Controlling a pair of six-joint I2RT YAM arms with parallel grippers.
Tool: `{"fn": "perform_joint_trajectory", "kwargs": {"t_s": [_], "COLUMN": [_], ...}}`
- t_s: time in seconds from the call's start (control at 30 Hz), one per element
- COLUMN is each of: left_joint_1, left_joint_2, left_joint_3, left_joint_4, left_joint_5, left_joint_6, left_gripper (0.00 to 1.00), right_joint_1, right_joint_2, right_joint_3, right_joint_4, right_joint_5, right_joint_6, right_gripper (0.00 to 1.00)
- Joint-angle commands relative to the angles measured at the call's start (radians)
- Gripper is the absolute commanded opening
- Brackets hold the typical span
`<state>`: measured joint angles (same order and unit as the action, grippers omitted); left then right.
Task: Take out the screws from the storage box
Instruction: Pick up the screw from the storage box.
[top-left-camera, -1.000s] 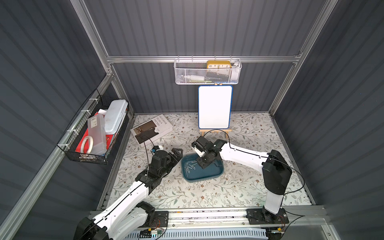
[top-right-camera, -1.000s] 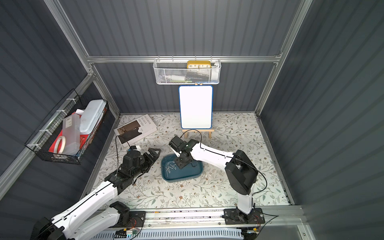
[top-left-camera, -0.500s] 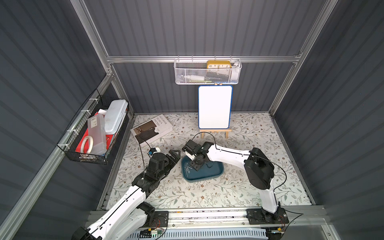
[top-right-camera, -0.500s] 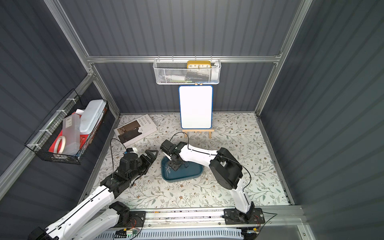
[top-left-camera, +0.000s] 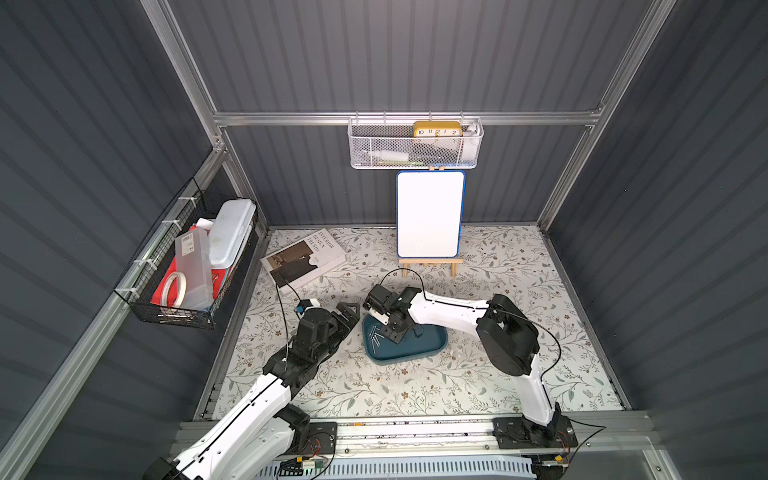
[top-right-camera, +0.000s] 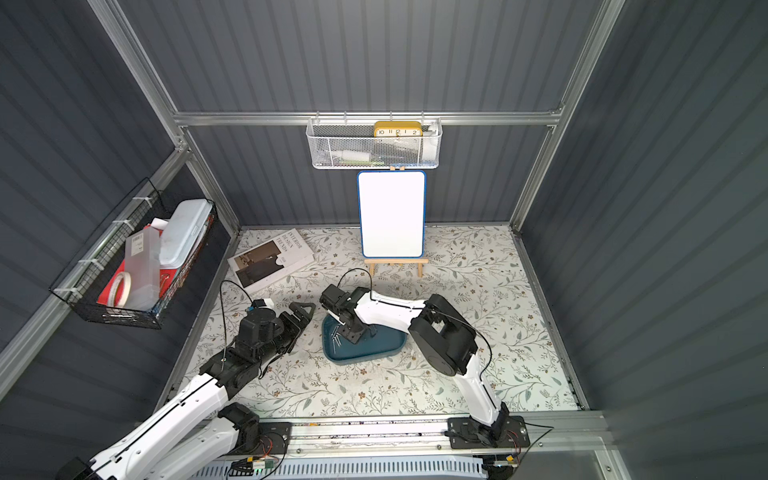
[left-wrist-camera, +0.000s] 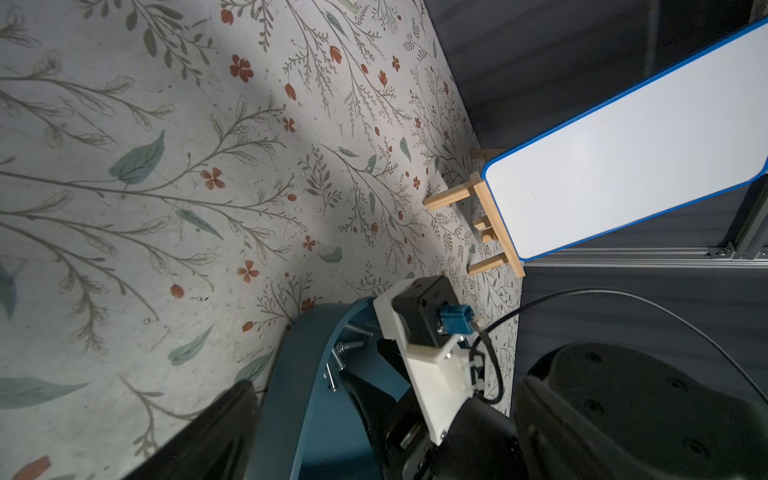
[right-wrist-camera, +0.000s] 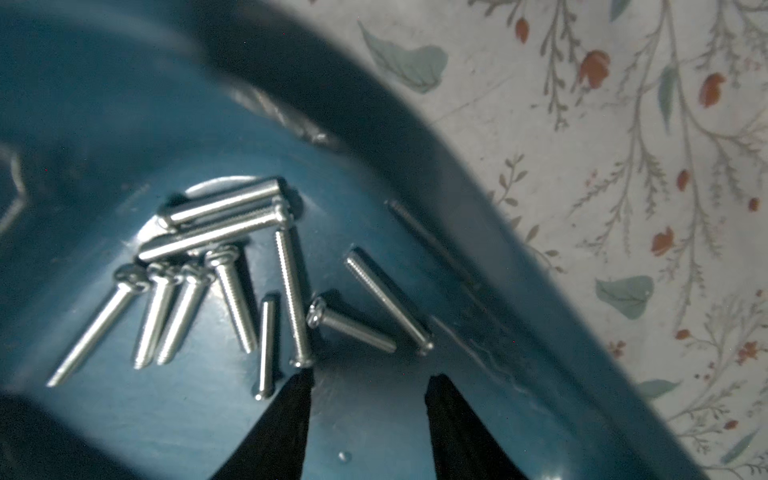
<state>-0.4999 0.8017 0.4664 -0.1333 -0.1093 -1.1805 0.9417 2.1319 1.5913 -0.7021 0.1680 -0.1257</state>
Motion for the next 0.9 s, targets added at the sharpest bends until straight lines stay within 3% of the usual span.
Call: {"fn": "perform_joint_trajectory", "kwargs": {"t_s": [0.0,0.3,0.57,0.87], "left_joint_1": [-0.003,-0.003,-0.003,-0.003], "left_joint_2": [-0.009,-0.043,-0.058,-0.052], "left_joint_3": [-0.017,-0.025,-0.028,-0.025], "left_joint_4": [-0.019,-0.039,-0.052,-0.045], "left_joint_5": [-0.009,-0.012,-0.015,-0.010], "left_joint_6": [-0.013,-0.024,-0.025,-0.025], "left_gripper": [0.99,0.99,0.99,0.99], "right_joint_1": [0.001,0.005,0.005,0.005], "right_joint_2": [0.024,0.051,0.058,0.035], "right_joint_3": [0.031,0.047,0.029,-0.013], "right_joint_4": [0.007,0.021,0.037,0.020], "right_joint_5": [0.015,0.025,-0.001,0.039], "right_joint_6": [-0.008,0.014,0.059,0.138], "right_gripper": [0.50,0.49,0.28,0.18]}}
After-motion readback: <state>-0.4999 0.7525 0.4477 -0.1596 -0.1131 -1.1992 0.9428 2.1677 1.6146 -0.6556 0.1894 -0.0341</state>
